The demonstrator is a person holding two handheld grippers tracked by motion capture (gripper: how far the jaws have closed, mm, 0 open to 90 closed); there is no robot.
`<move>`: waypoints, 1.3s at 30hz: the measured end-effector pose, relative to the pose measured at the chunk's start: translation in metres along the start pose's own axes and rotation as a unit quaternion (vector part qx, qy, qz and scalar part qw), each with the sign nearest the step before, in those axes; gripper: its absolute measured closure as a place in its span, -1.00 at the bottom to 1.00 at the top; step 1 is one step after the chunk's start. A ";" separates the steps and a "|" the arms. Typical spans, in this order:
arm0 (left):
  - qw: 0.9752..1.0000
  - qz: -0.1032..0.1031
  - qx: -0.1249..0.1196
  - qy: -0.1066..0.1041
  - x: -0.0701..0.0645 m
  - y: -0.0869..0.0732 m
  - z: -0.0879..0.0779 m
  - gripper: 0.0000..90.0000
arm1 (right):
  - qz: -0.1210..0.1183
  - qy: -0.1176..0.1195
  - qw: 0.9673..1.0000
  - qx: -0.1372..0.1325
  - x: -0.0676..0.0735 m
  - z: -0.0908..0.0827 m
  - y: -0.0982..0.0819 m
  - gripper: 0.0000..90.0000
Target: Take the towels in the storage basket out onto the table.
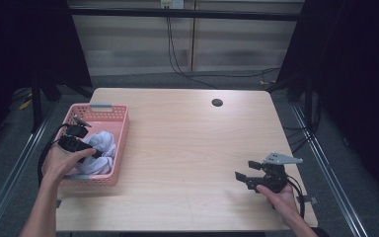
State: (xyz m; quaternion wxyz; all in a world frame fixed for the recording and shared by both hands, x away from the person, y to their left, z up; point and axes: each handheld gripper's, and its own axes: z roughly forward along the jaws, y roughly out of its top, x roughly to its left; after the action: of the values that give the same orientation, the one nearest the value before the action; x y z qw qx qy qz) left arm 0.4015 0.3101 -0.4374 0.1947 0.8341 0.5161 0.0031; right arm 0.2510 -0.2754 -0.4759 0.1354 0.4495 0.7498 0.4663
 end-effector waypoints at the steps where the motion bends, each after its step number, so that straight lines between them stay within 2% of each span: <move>1: 1.000 0.005 0.003 -0.004 0.000 0.000 -0.002 0.14 | -0.002 -0.001 1.000 0.001 0.000 0.000 0.000 -0.48; 3: 1.000 -0.002 -0.012 -0.006 0.002 -0.002 -0.007 0.15 | -0.001 0.000 1.000 0.002 0.000 0.001 0.000 -0.48; 9: 0.999 -0.011 -0.028 -0.014 0.005 -0.005 -0.018 0.15 | 0.000 0.000 1.000 0.002 0.001 0.000 0.000 -0.48; 11: 0.999 -0.016 -0.037 -0.007 0.005 -0.005 -0.023 0.15 | 0.000 0.001 1.000 0.002 0.001 0.001 0.000 -0.48; 13: 0.999 -0.008 -0.045 -0.011 0.004 -0.003 -0.031 0.15 | 0.003 0.002 1.000 0.003 0.001 0.001 0.000 -0.48; 17: 0.998 -0.011 -0.055 -0.014 0.004 -0.001 -0.040 0.15 | 0.001 0.002 1.000 0.002 0.001 0.001 0.000 -0.48; 20: 0.998 -0.011 -0.064 -0.004 0.004 -0.001 -0.050 0.14 | 0.002 0.002 1.000 0.001 0.001 0.002 0.000 -0.48; 30: 0.998 0.005 -0.067 -0.005 -0.002 0.003 -0.065 0.14 | 0.002 0.003 1.000 0.002 0.001 0.002 0.000 -0.48; 32: 0.997 0.008 -0.076 -0.004 -0.003 0.005 -0.070 0.14 | 0.001 0.002 1.000 0.003 0.001 0.002 0.000 -0.48; 35: 0.997 0.009 -0.082 -0.006 -0.005 0.008 -0.076 0.14 | 0.002 0.003 1.000 0.002 0.001 0.002 0.000 -0.48; 36: 0.996 0.009 -0.088 -0.016 -0.006 0.010 -0.081 0.14 | 0.001 0.002 1.000 0.002 0.001 0.002 0.000 -0.49; 37: 0.996 0.009 -0.088 -0.016 -0.006 0.010 -0.081 0.14 | 0.001 0.002 1.000 0.002 0.001 0.002 0.000 -0.49; 39: 0.994 0.001 -0.107 -0.031 -0.005 0.011 -0.087 0.14 | 0.002 0.003 1.000 0.002 0.001 0.002 0.000 -0.49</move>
State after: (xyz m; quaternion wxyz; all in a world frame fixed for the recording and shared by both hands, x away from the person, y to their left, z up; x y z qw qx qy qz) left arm 0.3909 0.3294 -0.3521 0.2993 0.8085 0.5056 0.0326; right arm 0.2518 -0.2732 -0.4762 0.1311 0.4499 0.7502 0.4664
